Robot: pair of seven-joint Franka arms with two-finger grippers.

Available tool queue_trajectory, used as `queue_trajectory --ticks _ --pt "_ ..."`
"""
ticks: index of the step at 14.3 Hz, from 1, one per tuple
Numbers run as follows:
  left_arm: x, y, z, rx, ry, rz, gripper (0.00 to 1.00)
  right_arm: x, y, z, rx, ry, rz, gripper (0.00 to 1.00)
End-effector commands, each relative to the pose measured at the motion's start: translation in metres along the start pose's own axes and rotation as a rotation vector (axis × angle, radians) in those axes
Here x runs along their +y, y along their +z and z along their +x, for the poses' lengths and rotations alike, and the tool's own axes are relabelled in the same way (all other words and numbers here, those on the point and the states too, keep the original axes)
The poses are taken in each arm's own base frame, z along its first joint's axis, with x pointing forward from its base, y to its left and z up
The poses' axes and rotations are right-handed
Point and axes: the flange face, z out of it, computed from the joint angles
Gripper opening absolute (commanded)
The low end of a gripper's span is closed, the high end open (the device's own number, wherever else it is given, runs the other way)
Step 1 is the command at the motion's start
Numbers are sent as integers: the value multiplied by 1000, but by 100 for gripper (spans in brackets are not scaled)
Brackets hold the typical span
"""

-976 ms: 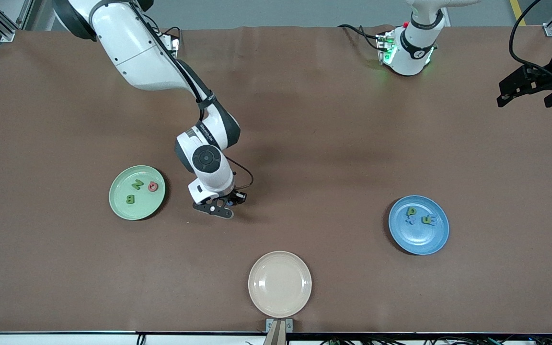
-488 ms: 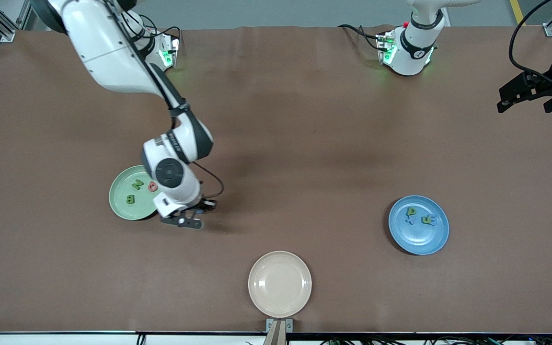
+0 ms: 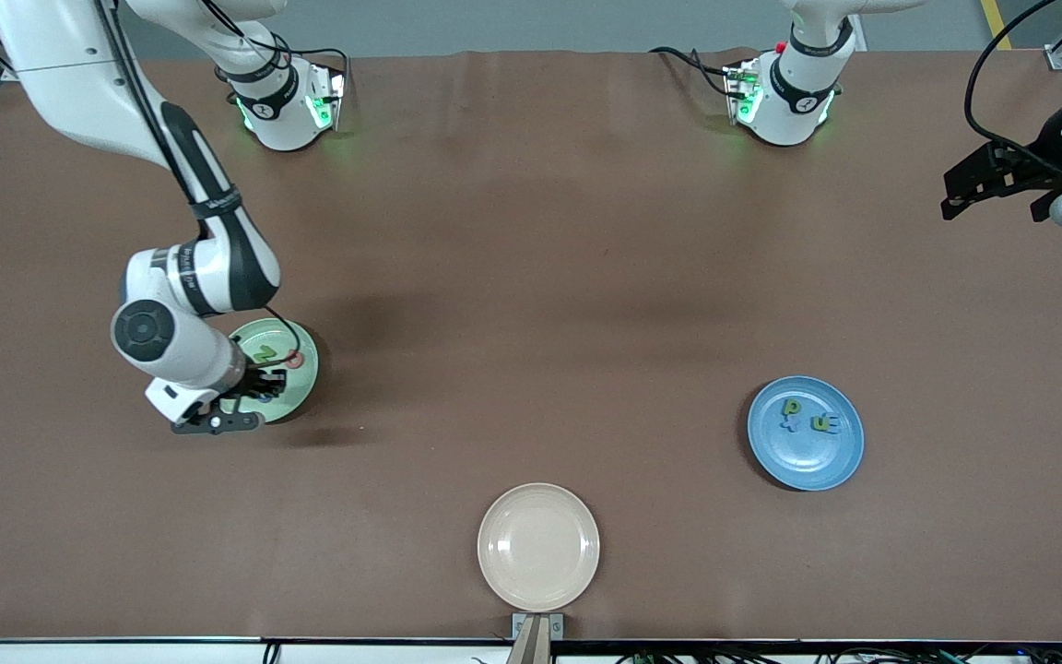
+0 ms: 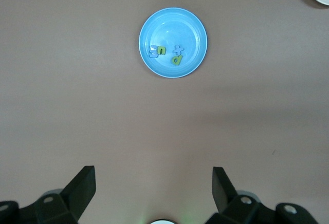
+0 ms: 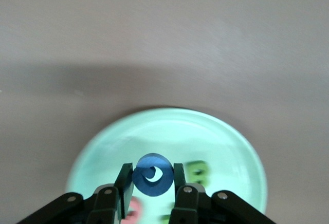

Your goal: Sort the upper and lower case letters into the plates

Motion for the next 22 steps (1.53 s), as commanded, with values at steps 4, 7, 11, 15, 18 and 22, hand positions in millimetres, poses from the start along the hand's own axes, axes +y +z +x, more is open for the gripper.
queue_trajectory --ticks 4,7,11,15,18,22 --pt "10 6 4 31 -51 5 100 -5 35 -38 49 -30 25 0" --pt "14 13 7 37 -88 0 100 -7 36 -36 50 -33 25 0" --pt "14 15 6 25 -87 -4 100 -8 35 -35 45 -30 25 94" --pt "11 13 3 16 -97 -3 100 -7 8 -19 -23 -13 23 100" --pt "10 16 4 10 -100 -3 100 1 -40 -5 -81 16 15 100" --pt "11 12 5 16 -103 -4 100 41 -120 -1 -119 55 -8 100"
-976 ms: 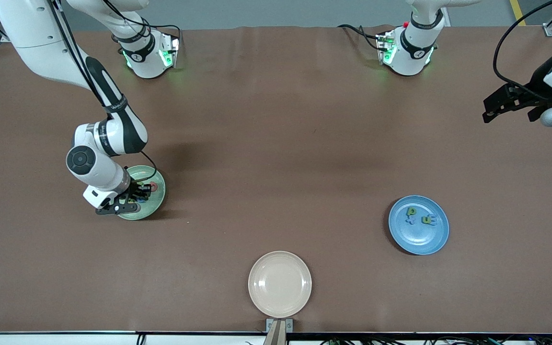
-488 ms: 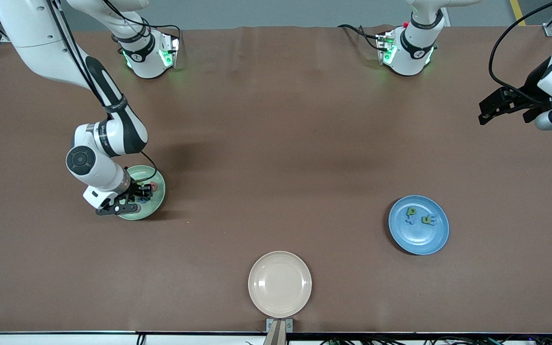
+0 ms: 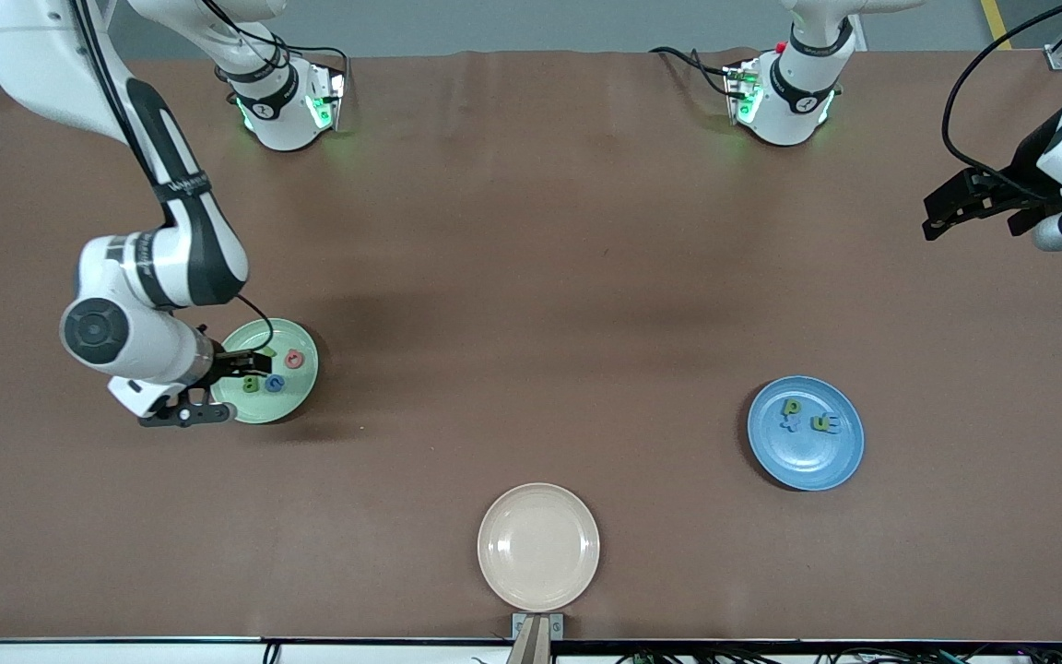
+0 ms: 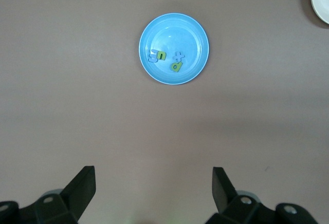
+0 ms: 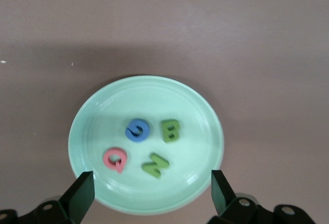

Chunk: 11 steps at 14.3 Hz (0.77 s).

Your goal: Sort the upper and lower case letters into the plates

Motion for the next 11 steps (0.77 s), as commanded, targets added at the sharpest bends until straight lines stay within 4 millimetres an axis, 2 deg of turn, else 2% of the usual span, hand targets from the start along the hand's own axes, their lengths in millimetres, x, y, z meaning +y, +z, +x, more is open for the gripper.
queue_trajectory --ticks 1,5,6,8,10,11 --pt "0 -4 -3 0 -6 -1 100 37 -56 -10 -10 48 3 100" --pt "1 -1 -5 -9 11 0 100 82 -127 -16 -17 10 7 100" --pt "2 0 -7 -9 11 3 100 89 -147 -19 -22 21 8 100" --pt "2 -6 -12 0 11 2 100 97 -177 -22 -17 37 8 100" --pt "2 -6 -12 1 12 2 100 104 -200 -22 14 49 5 100" --pt "2 -6 -12 1 11 2 100 104 -201 -21 13 50 8 100"
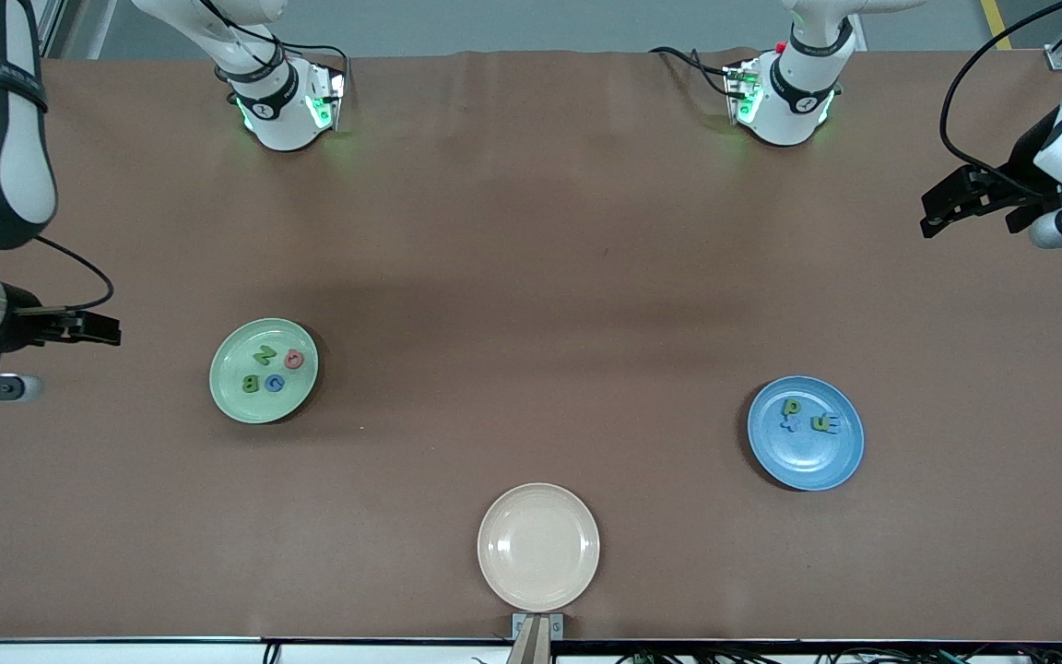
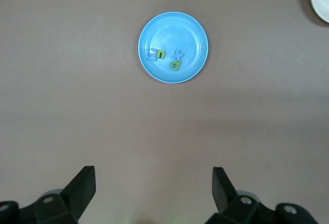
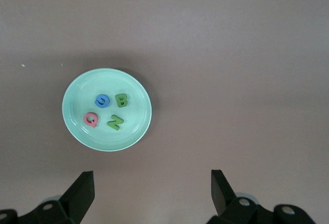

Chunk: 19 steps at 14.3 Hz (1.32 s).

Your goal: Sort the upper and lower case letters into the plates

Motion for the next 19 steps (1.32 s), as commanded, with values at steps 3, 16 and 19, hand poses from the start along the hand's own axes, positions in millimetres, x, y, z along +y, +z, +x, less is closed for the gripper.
queue_trajectory --ticks 3,16,19 --pt "0 -3 -13 5 7 2 100 6 -17 2 19 4 12 100" --pt "-7 -9 -11 52 -7 -1 100 -10 -72 -48 -5 -70 68 100" --pt "-7 -8 -9 62 -7 0 100 -8 -77 -52 1 -63 63 100"
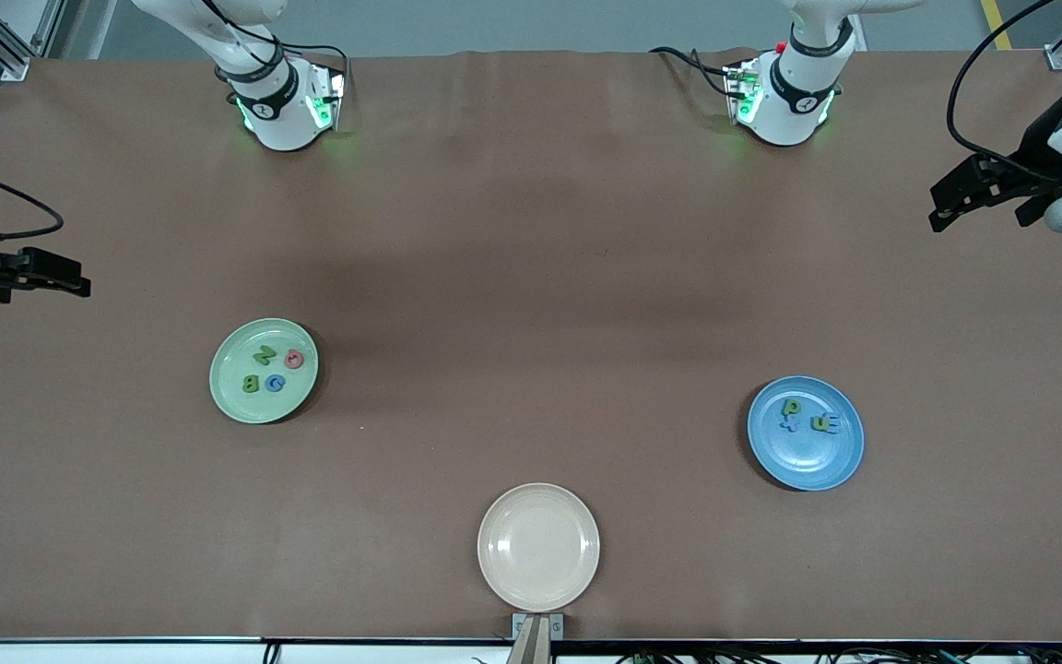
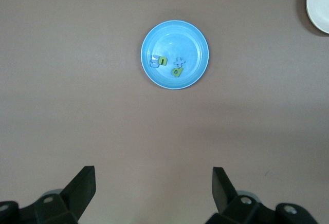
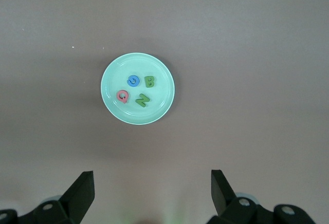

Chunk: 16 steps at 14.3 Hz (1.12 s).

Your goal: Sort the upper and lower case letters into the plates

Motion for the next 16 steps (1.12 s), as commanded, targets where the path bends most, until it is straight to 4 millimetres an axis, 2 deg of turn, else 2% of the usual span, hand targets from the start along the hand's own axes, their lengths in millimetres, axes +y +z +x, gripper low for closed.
queue_trajectory --ticks 1,6,7,16 --pt "-2 -2 -2 27 2 0 100 5 -8 -17 19 18 -17 100" --pt "-2 3 2 22 4 -4 100 12 -10 -49 63 42 -6 100" --pt "-2 4 2 20 2 -4 100 8 -11 -54 72 36 -8 100" --pt "-2 4 0 14 5 -4 100 -3 -30 -85 89 22 -7 100"
